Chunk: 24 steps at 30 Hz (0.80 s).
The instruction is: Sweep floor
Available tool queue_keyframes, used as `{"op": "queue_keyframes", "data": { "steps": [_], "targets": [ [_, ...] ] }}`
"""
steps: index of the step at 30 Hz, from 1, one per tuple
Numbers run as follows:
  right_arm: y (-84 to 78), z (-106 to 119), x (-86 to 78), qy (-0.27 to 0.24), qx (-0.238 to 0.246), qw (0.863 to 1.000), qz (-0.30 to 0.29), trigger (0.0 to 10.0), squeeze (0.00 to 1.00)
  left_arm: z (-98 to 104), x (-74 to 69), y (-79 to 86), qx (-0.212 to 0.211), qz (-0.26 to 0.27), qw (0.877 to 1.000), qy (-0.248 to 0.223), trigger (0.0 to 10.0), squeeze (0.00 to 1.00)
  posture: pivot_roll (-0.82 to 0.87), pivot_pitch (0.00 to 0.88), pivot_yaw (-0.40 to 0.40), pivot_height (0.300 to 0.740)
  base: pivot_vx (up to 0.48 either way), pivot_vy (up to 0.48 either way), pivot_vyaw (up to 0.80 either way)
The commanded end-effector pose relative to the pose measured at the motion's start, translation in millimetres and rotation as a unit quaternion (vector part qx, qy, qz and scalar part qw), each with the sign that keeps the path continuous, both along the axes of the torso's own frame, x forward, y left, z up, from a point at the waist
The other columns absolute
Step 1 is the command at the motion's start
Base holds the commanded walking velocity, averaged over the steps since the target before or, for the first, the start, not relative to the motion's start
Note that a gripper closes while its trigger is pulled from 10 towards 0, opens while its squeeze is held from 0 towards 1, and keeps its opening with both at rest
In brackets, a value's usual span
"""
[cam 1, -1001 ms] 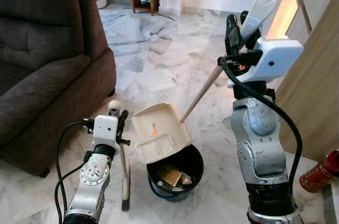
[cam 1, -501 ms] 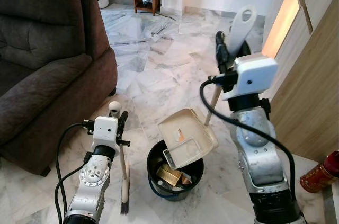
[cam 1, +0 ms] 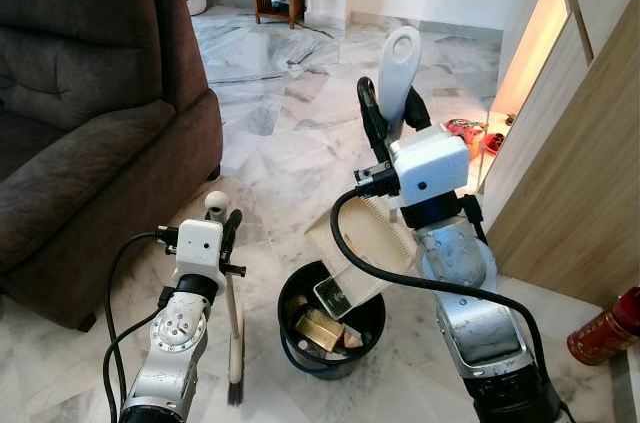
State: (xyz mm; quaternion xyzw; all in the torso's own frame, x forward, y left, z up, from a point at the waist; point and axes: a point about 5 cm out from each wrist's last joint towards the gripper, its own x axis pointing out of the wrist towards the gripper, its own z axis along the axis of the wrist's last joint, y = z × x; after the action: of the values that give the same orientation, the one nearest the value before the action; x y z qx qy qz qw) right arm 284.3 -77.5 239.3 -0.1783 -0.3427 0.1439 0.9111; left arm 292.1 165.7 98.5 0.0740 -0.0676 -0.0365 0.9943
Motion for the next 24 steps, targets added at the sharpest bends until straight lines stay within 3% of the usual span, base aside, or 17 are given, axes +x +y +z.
{"op": "queue_keyframes", "data": {
  "steps": [1,9,16,24],
  "targets": [
    [10.6,11.8,-8.8,-0.047,-0.031,0.998,0.03,10.0,0.0,9.0,2.8,-0.4,0.01,-0.005,1.0,-0.023,10.0,0.0,0.14,0.061,0.014,0.74,0.0,0.0,0.0],
    [3.5,13.1,-3.8,-0.051,-0.021,0.998,-0.003,10.0,0.0,9.2,3.3,-0.4,0.01,-0.005,1.0,-0.023,10.0,0.0,0.14,0.063,0.013,0.74,0.0,0.0,0.0],
    [-30.8,25.3,8.8,-0.087,-0.022,0.989,-0.116,10.0,0.0,9.4,3.5,-0.1,0.01,-0.005,1.0,-0.024,10.0,0.0,0.14,0.061,0.014,0.74,0.0,0.0,0.0],
    [-58.7,10.0,19.9,-0.047,0.001,0.983,-0.176,10.0,0.0,9.4,3.7,0.3,0.01,-0.006,1.0,-0.023,10.0,0.0,0.13,0.061,0.016,0.74,0.0,0.0,0.0]
  ]
}}
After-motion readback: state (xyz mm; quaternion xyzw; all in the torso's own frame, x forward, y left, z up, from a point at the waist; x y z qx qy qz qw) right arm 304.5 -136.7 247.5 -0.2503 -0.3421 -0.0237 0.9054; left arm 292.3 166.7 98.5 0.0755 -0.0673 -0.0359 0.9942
